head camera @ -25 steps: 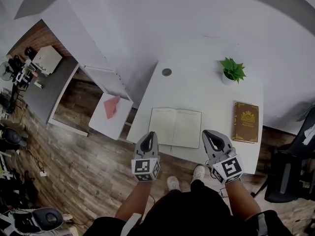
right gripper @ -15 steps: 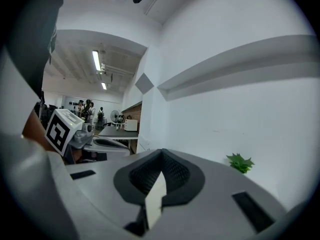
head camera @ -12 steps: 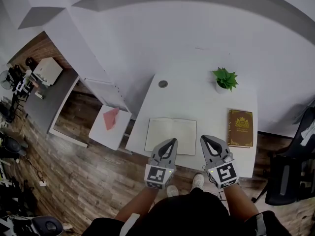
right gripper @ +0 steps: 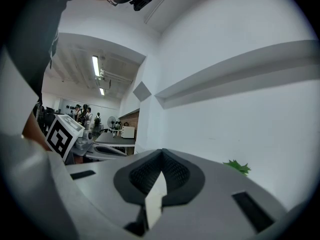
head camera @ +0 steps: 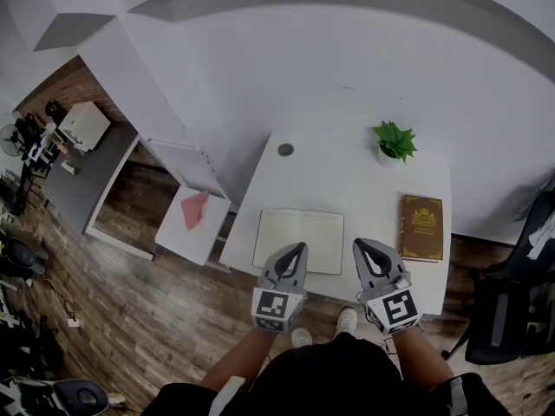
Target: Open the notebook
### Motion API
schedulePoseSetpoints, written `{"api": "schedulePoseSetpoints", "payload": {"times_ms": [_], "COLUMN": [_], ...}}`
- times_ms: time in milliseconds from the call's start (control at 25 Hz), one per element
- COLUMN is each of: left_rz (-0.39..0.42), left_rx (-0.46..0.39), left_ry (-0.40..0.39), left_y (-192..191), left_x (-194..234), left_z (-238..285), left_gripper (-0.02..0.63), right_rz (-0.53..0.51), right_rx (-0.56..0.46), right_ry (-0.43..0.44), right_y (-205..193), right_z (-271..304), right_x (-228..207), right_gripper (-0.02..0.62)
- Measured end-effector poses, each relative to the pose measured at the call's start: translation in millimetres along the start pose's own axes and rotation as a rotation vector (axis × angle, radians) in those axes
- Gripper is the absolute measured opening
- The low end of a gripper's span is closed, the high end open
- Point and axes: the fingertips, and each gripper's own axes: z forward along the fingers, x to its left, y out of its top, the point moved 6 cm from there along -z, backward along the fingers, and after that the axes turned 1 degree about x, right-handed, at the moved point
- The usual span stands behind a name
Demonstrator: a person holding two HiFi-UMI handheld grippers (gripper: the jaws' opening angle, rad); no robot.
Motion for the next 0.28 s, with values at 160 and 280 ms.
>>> {"api": "schedulePoseSetpoints", "payload": {"times_ms": [160, 280], "left_rz": [-0.004, -0.001], "left_rx": [0.011, 0.017], "left_ry": [-0.013, -0.012], "left_y": [-2.7, -4.5], "left_x": [-2.8, -2.9], "left_z": [-0.4, -0.2], "left_gripper": [0.006, 0.006], "right_rz": [-0.005, -0.024], "right_rx": [-0.008, -0.014], "right_ry": [0.004, 0.018], "right_y": [-1.1, -0.6], "right_z": [-0.7, 0.4], "right_x": [-0.6, 0.2], "right_gripper": [0.001, 0.000]}}
